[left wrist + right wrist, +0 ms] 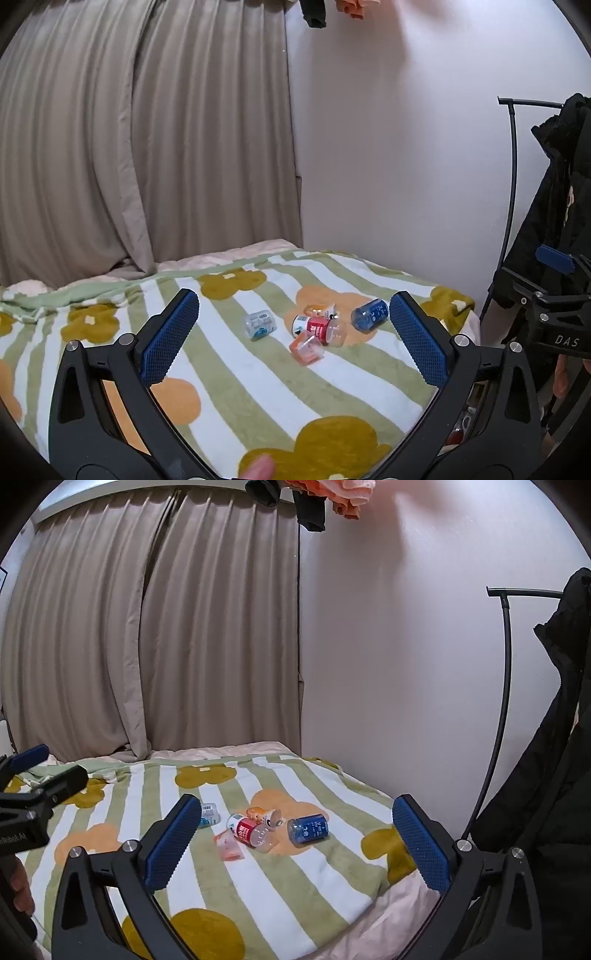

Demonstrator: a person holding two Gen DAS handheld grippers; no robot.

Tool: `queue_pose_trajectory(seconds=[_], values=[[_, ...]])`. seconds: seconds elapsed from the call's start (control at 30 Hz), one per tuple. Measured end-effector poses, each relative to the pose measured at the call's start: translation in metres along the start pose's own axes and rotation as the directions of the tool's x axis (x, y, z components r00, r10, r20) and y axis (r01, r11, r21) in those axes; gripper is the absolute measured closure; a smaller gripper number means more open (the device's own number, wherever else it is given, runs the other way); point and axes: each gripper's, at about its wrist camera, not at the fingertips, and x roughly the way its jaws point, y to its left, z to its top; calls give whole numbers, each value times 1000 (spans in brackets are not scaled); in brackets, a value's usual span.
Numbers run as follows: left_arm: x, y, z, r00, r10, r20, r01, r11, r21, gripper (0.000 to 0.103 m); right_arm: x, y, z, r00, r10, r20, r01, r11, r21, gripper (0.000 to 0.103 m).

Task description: Flip cup upside down

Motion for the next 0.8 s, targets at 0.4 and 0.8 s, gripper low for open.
queue_pose_trajectory(seconds=[0.4,0.8], values=[[1,12,5,1000,8,2,-8,1000,-29,0,1,-3,-7,1000,-29,-10,29,1000,-4,0],[5,8,-3,1000,22,5,-22,1000,-7,0,4,0,-11,1000,-24,-5,24,1000,-21,0]])
